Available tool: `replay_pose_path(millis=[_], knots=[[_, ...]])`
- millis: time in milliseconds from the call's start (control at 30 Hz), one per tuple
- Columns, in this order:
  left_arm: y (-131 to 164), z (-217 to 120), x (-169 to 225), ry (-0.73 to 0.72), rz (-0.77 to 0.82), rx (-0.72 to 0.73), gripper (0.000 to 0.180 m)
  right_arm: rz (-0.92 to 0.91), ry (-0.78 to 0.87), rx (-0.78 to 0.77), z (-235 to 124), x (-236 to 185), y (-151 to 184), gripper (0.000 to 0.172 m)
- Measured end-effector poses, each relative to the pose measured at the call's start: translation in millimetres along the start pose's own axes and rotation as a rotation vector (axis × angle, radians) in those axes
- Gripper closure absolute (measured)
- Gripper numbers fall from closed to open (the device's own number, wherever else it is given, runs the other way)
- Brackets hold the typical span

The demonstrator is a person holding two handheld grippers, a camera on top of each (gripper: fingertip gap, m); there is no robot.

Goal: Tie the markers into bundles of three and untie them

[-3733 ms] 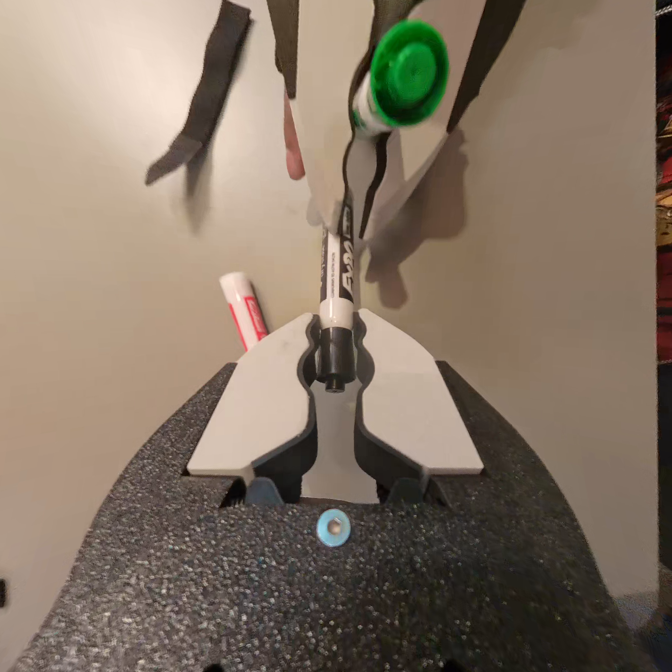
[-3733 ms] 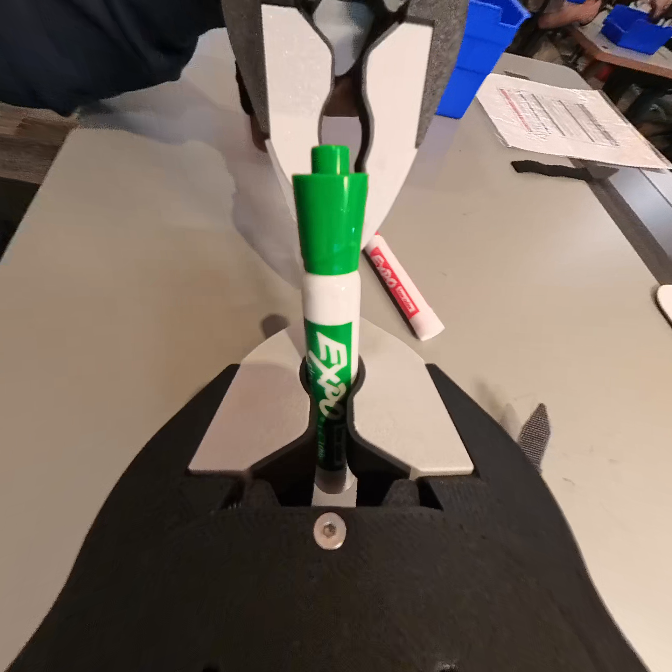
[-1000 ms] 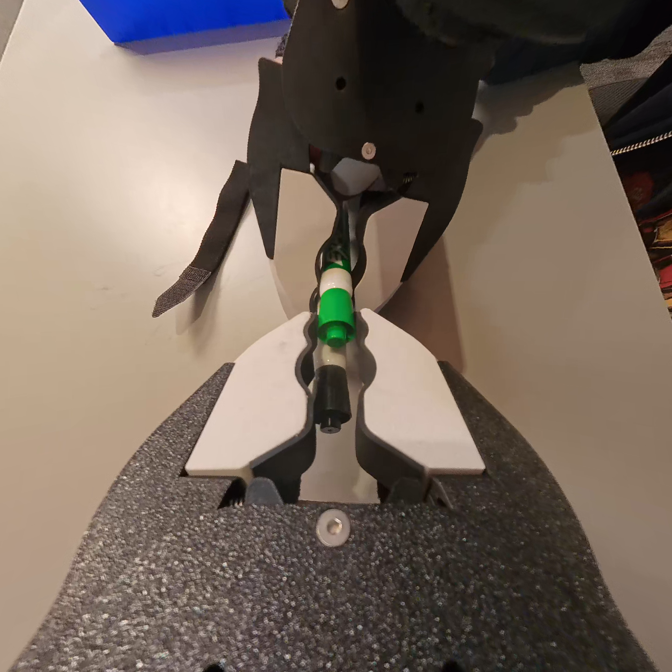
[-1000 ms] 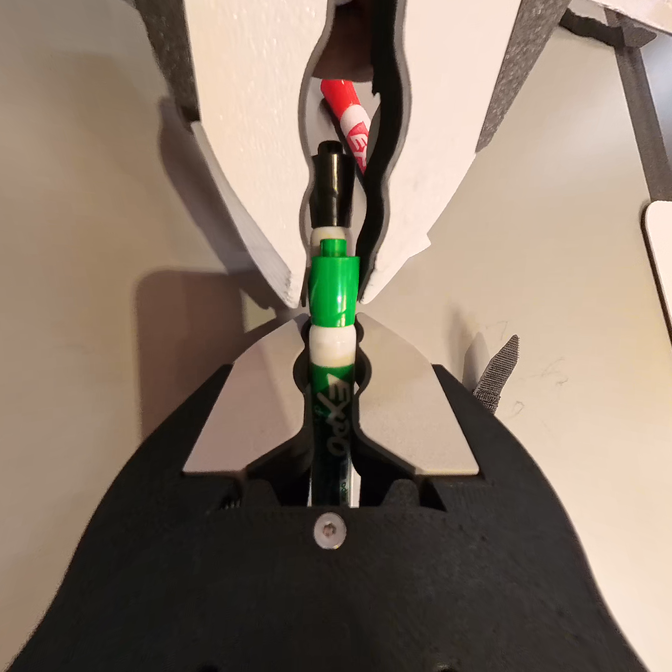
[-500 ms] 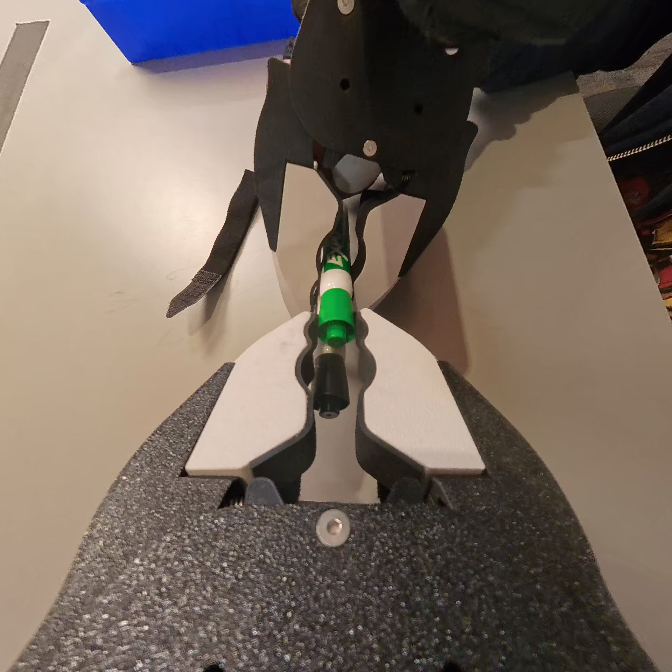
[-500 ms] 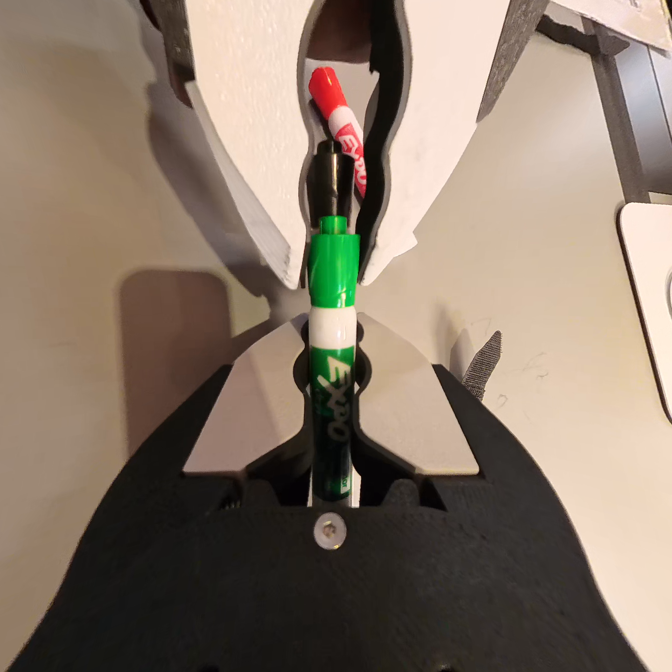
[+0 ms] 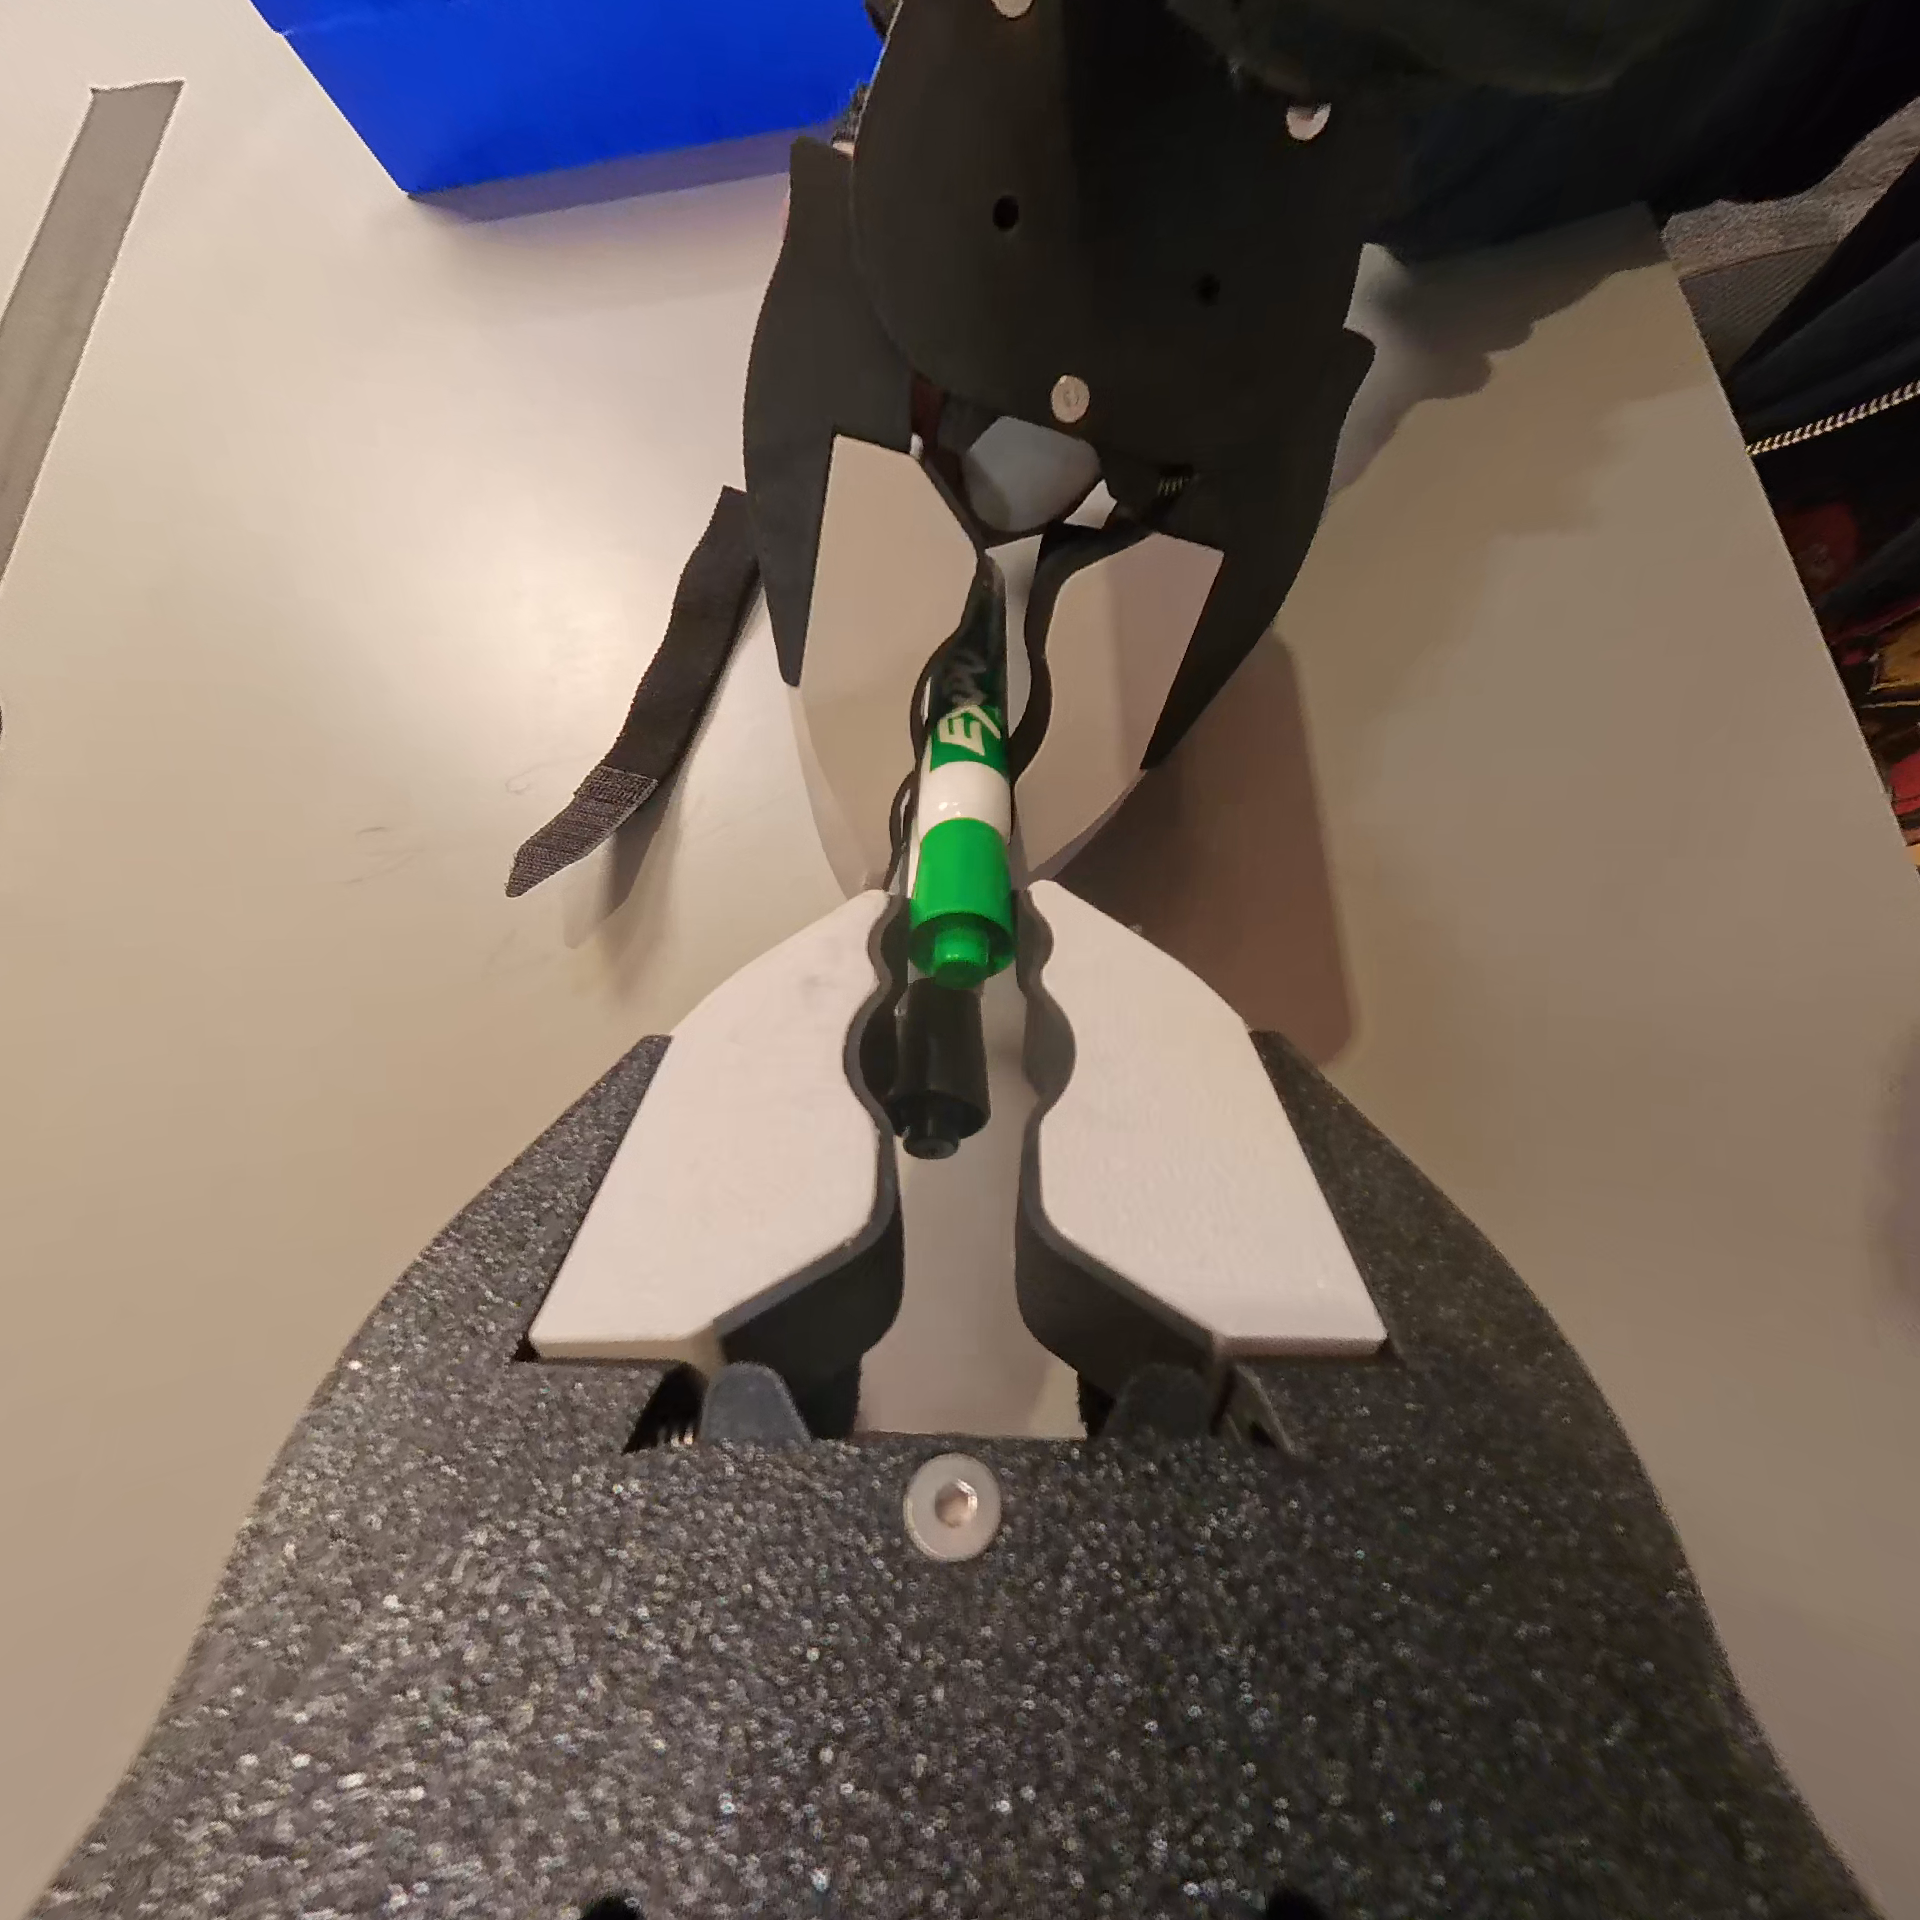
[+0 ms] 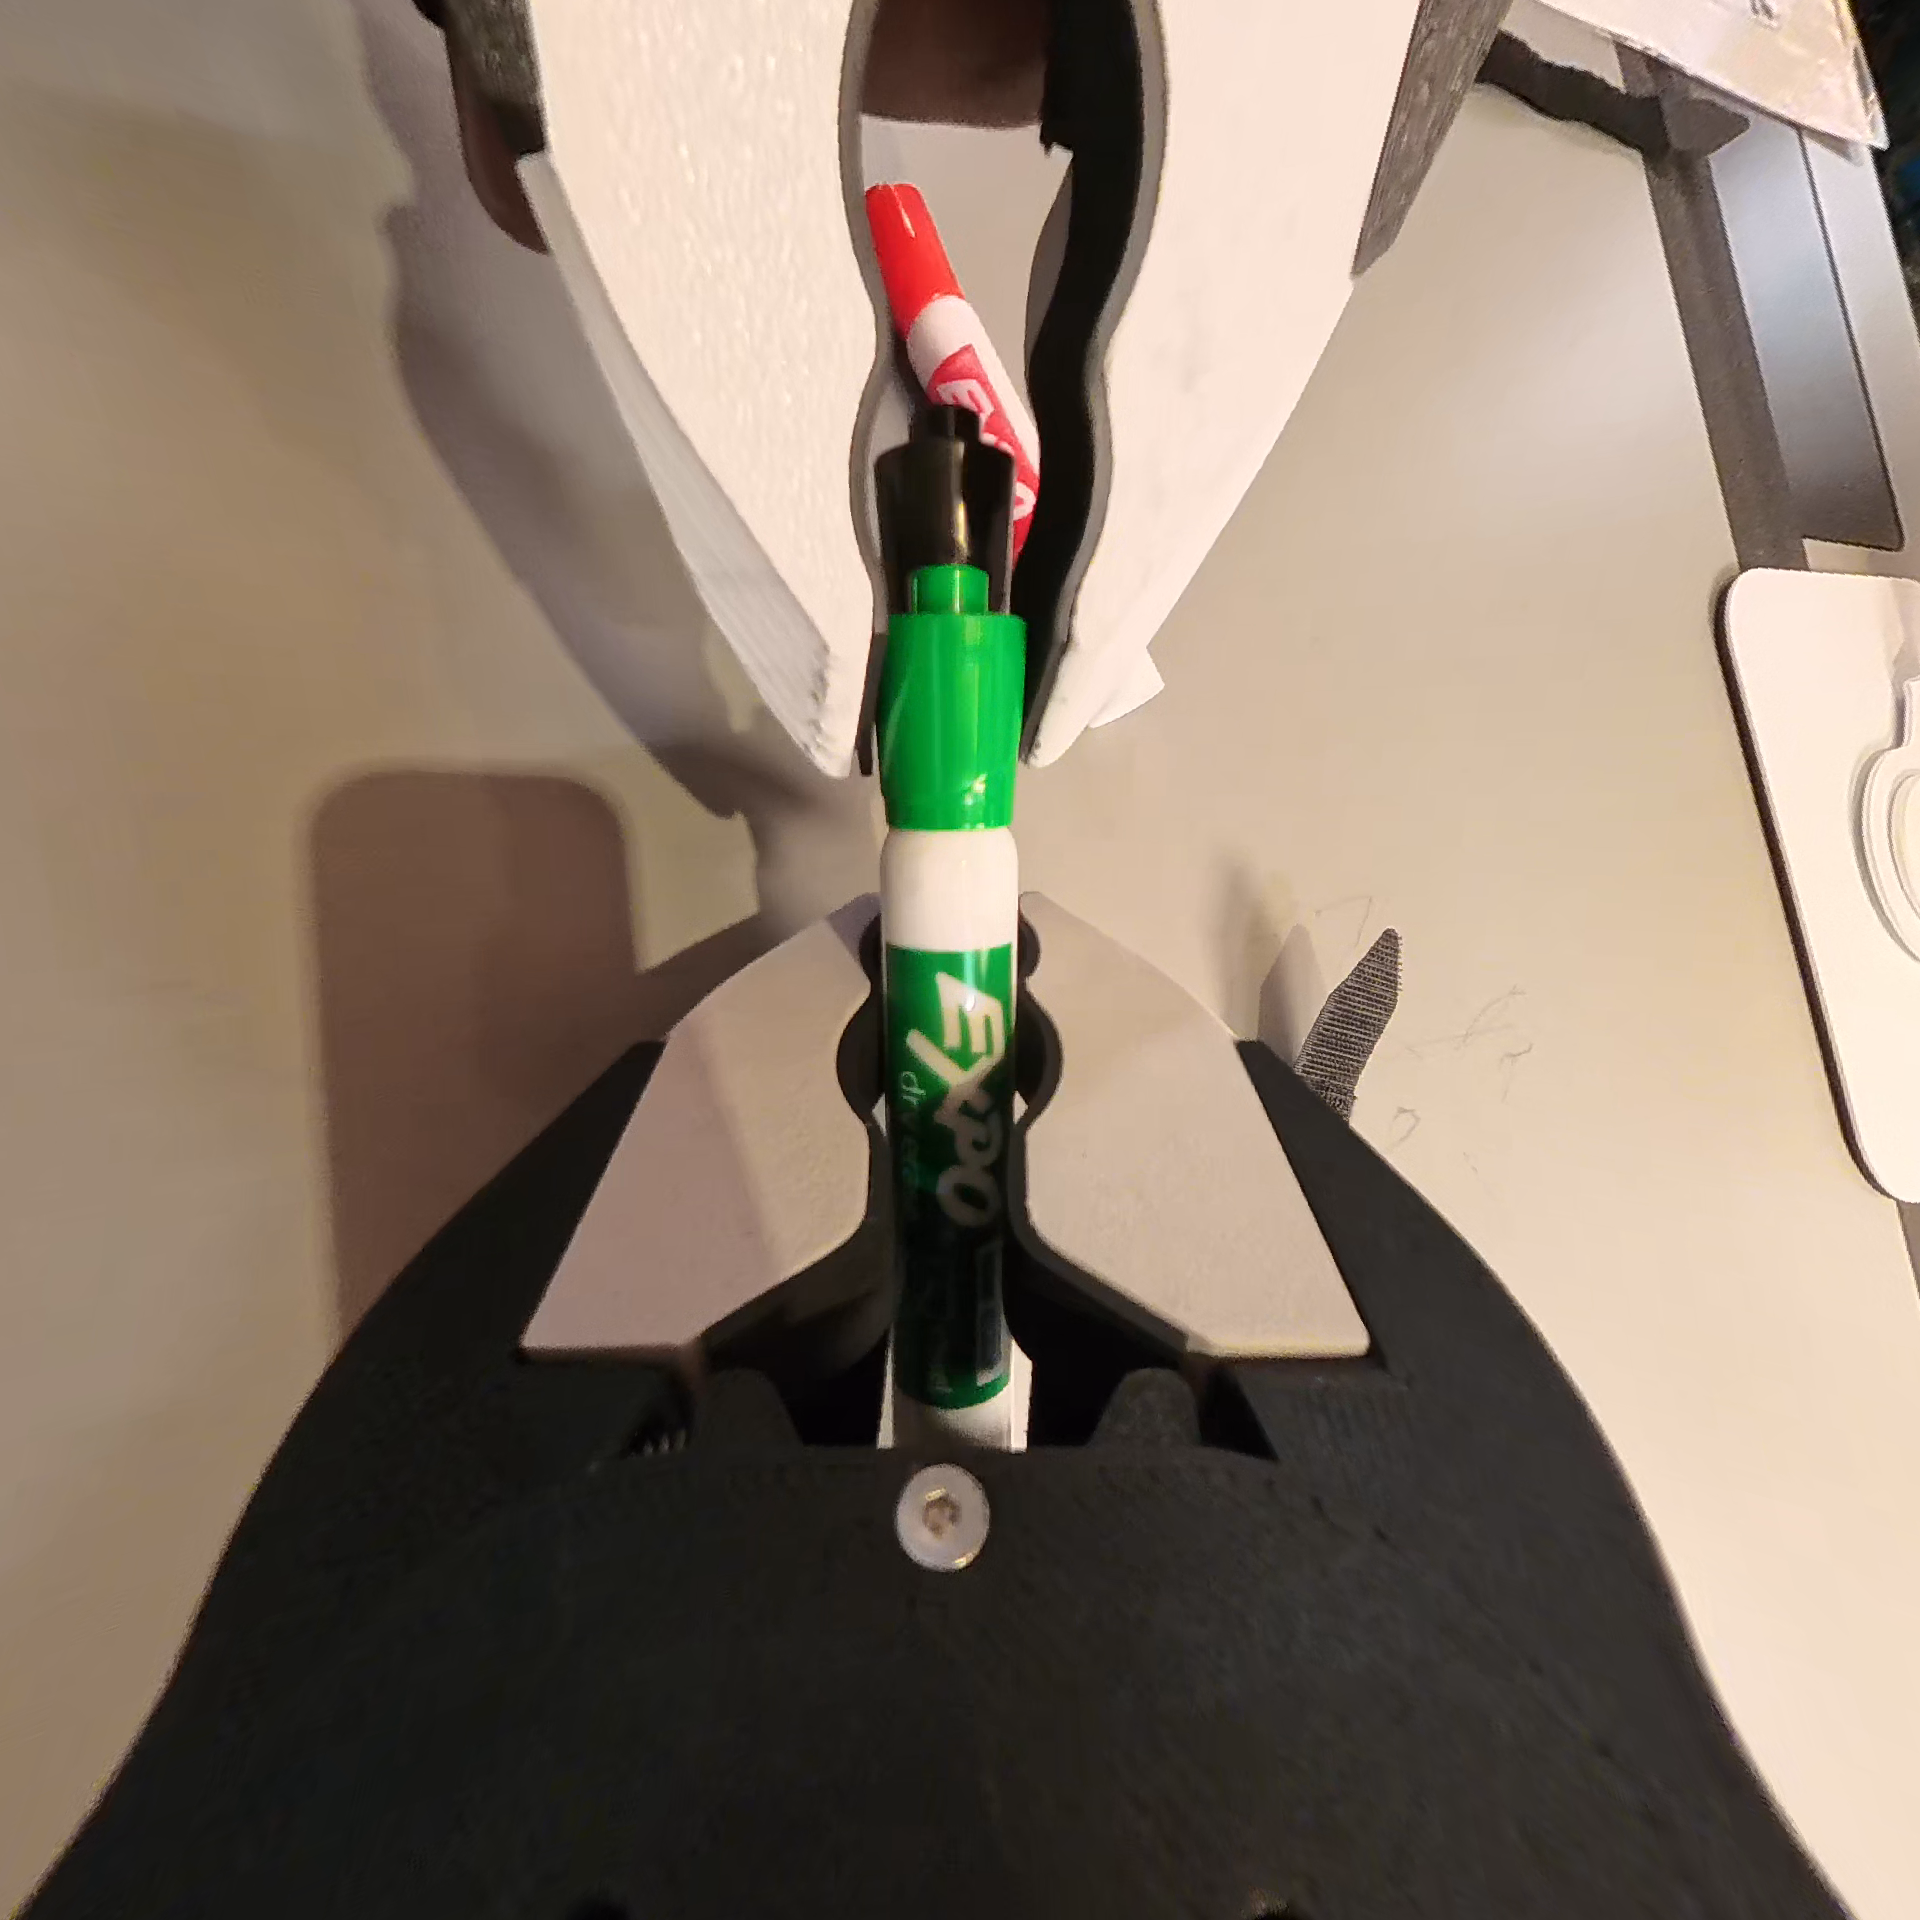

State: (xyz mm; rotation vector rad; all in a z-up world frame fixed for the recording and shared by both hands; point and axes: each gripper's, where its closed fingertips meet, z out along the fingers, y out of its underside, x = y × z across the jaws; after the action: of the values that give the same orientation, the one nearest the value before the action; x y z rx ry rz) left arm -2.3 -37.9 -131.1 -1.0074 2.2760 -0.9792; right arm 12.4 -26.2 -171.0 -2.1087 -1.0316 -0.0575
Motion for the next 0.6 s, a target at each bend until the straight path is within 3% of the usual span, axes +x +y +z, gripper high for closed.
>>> replay_pose_path(millis=[33,600], knots=[[-0.1,-0.2,-0.2,-0.001,0.000,0.000,0.161,-0.003,0.003,-0.002,-0.3,0.5,0.3,0.152],[-0.7,-9.5,-4.5,-0.016,-0.005,0.024,0.161,-0.018,0.049,0.002,-5.1,8.6,1.0,0.152]])
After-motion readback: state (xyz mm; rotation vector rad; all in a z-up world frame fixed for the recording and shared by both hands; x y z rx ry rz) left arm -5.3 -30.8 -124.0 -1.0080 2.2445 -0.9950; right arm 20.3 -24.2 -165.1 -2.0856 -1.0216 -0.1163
